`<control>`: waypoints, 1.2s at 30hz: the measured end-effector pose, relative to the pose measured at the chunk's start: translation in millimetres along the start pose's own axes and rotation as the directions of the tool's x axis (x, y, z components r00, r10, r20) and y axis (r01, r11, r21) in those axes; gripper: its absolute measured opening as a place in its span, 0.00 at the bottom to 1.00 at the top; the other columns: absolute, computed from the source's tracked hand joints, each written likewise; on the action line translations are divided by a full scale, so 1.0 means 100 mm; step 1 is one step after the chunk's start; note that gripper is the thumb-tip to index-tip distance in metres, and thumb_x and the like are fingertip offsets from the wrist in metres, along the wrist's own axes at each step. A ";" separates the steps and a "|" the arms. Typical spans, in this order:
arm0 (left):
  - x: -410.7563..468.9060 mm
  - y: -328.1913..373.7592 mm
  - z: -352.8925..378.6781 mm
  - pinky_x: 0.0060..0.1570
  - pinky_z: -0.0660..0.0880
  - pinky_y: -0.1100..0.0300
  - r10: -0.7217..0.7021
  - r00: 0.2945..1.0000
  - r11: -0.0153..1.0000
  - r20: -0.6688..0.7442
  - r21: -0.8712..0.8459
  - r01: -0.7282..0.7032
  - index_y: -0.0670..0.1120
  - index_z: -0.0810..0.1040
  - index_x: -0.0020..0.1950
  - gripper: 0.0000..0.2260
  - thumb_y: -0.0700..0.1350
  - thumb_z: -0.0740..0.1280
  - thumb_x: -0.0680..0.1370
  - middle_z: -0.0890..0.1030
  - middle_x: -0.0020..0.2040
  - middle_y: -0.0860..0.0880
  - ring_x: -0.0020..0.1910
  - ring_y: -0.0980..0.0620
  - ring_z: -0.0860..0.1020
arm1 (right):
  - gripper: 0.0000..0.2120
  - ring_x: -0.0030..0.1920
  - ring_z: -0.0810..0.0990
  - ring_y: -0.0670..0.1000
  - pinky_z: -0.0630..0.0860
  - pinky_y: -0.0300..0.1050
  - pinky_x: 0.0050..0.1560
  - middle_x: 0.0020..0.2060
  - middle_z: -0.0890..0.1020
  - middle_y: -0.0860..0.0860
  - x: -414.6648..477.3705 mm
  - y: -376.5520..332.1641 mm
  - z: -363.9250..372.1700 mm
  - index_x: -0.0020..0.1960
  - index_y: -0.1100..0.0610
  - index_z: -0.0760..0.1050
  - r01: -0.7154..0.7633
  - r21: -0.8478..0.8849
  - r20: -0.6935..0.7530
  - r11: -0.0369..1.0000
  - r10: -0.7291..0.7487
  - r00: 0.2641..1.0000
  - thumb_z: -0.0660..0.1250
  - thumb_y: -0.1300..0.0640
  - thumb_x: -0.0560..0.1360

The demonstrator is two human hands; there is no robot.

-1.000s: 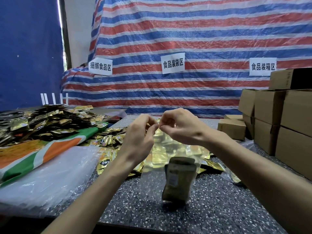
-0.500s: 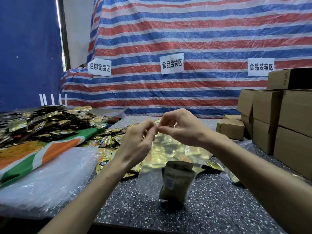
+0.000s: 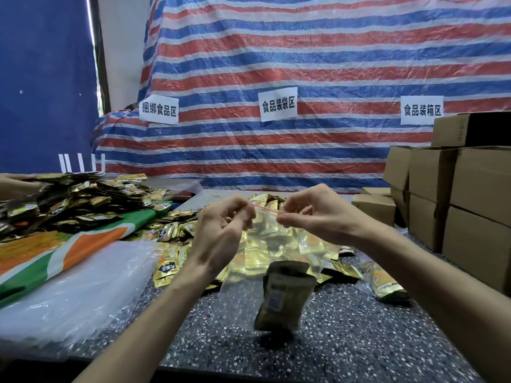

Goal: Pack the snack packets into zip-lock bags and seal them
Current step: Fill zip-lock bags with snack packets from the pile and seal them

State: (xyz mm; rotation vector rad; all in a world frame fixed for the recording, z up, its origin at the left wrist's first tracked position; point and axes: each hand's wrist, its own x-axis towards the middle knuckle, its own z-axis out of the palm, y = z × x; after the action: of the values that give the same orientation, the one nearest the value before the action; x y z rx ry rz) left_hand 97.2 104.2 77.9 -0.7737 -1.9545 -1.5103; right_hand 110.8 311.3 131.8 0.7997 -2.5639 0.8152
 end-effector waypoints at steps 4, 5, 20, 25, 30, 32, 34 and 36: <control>0.00 0.00 0.02 0.38 0.72 0.68 0.023 1.000 1.000 0.002 0.008 -0.023 0.47 0.79 0.39 0.11 0.39 0.65 0.81 0.80 0.35 0.54 0.37 0.59 0.77 | 0.05 0.43 0.82 0.47 0.79 0.54 0.54 0.40 0.85 0.47 -0.08 0.05 -0.05 0.44 0.53 0.83 -0.026 -0.006 0.020 1.000 0.026 0.999 0.71 0.53 0.77; 0.00 -0.01 0.02 0.38 0.72 0.68 0.028 1.000 1.000 -0.001 0.010 -0.028 0.47 0.79 0.39 0.11 0.39 0.65 0.81 0.80 0.35 0.54 0.37 0.58 0.77 | 0.05 0.43 0.81 0.47 0.79 0.54 0.54 0.40 0.85 0.47 -0.09 0.07 -0.07 0.44 0.53 0.83 -0.031 -0.009 0.021 0.999 0.031 0.999 0.71 0.53 0.77; 0.00 -0.11 -0.04 0.37 0.73 0.68 0.017 0.999 1.000 -0.051 0.004 -0.017 0.46 0.80 0.39 0.12 0.38 0.65 0.81 0.81 0.35 0.50 0.36 0.57 0.77 | 0.06 0.43 0.81 0.46 0.79 0.54 0.54 0.40 0.84 0.46 -0.37 0.44 -0.22 0.46 0.56 0.83 -0.126 -0.015 0.027 0.992 0.126 0.992 0.71 0.54 0.76; 0.02 -0.16 -0.07 0.38 0.73 0.68 0.003 0.999 1.000 -0.050 0.013 -0.002 0.47 0.80 0.39 0.12 0.38 0.65 0.81 0.81 0.34 0.52 0.36 0.57 0.77 | 0.05 0.44 0.81 0.49 0.78 0.59 0.55 0.41 0.84 0.48 -0.48 0.59 -0.26 0.45 0.55 0.83 -0.155 -0.020 0.003 0.988 0.156 0.988 0.71 0.53 0.77; 0.02 -0.20 -0.07 0.37 0.73 0.66 -0.011 0.998 1.000 -0.055 0.010 0.011 0.47 0.81 0.40 0.11 0.39 0.65 0.81 0.80 0.35 0.51 0.36 0.56 0.77 | 0.04 0.44 0.82 0.48 0.80 0.55 0.53 0.41 0.85 0.48 -0.56 0.67 -0.27 0.45 0.53 0.83 -0.170 -0.001 -0.024 0.986 0.170 0.985 0.71 0.54 0.76; 0.03 -0.20 -0.04 0.37 0.73 0.67 -0.017 0.999 1.000 -0.045 0.002 0.017 0.46 0.80 0.40 0.11 0.39 0.65 0.81 0.81 0.35 0.51 0.36 0.57 0.77 | 0.04 0.44 0.82 0.47 0.80 0.53 0.52 0.41 0.85 0.48 -0.58 0.69 -0.26 0.46 0.54 0.83 -0.167 0.004 -0.055 0.986 0.167 0.984 0.71 0.54 0.76; 0.03 -0.20 0.00 0.35 0.73 0.67 -0.032 0.999 0.999 -0.036 -0.008 0.032 0.45 0.80 0.41 0.11 0.39 0.64 0.82 0.81 0.36 0.50 0.35 0.56 0.77 | 0.04 0.43 0.83 0.49 0.81 0.51 0.50 0.40 0.85 0.50 -0.62 0.72 -0.21 0.45 0.55 0.83 -0.161 0.046 -0.118 0.986 0.166 0.979 0.72 0.55 0.76; 0.02 -0.20 0.04 0.34 0.74 0.66 -0.051 0.998 0.999 -0.045 -0.018 0.050 0.47 0.80 0.42 0.11 0.40 0.63 0.82 0.81 0.37 0.48 0.34 0.55 0.77 | 0.06 0.42 0.83 0.49 0.81 0.50 0.47 0.40 0.85 0.51 -0.70 0.75 -0.09 0.45 0.57 0.83 -0.174 0.203 -0.175 0.964 0.211 0.962 0.73 0.55 0.75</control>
State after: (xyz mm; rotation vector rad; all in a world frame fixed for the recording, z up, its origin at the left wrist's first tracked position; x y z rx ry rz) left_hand 80.5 104.3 65.1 -0.6953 -1.9433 -1.5628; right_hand 121.6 396.6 75.3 0.4940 -2.4406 1.1471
